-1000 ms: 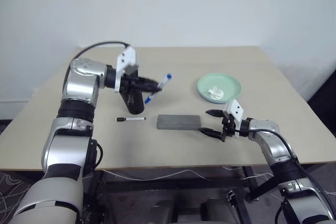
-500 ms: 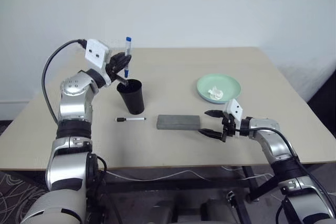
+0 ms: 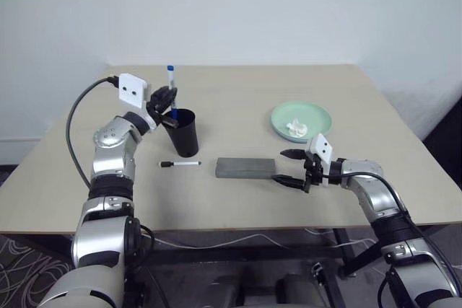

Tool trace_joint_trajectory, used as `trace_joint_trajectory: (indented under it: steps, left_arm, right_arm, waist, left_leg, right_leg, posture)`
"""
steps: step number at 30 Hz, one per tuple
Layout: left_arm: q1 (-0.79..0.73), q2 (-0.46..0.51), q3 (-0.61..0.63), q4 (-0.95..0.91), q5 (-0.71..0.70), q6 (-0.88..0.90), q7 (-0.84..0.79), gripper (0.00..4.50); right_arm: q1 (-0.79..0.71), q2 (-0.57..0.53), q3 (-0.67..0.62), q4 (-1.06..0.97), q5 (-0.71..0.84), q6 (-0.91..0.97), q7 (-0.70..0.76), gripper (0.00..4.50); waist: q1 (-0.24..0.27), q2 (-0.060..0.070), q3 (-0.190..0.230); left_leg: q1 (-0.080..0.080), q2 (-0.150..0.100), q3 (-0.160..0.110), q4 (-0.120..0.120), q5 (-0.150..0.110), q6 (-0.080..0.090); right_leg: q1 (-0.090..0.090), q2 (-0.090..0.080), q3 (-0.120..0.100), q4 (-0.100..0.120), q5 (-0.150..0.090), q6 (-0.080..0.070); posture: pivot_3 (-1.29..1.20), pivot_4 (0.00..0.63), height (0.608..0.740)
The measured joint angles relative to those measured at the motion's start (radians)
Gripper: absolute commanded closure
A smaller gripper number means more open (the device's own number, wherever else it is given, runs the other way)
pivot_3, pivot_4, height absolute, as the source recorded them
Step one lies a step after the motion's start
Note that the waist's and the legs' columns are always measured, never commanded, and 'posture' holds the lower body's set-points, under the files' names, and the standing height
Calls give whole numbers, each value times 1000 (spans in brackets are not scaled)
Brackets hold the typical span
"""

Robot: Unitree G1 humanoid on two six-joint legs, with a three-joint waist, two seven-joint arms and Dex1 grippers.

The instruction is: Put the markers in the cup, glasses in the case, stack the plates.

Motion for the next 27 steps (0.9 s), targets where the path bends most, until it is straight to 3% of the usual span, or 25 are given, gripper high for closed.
trace_joint_trajectory:
  steps: [9,17,27]
  left_arm:
    - [0,-3,-20,55,6,-14,-26,715]
    - [-22,30,-29,-9,-46,81,-193,715]
    - [-179,311,-173,-144,-60,272,-671,715]
  right_arm:
    - [0,1,0,0,0,0,-1,79]
    - [0,1,0,0,0,0,1,79]
    - [-4,10,9,13,-1,0,10,79]
  waist:
    - [0,0,0]
    - [-1,0,0]
    - [-5,1,0]
  left_leg:
    - [0,0,0,-1,0,0]
    - [-3,0,0,-1,0,0]
    - [1,0,0,-5,0,0]
  right_leg:
    - [0,0,0,0,0,0]
    - [-2,0,-1,-1,0,0]
    - [-1,0,0,-2,-1,0]
  posture:
    - [0,0,740]
    - [0,0,740]
    - [0,0,740]
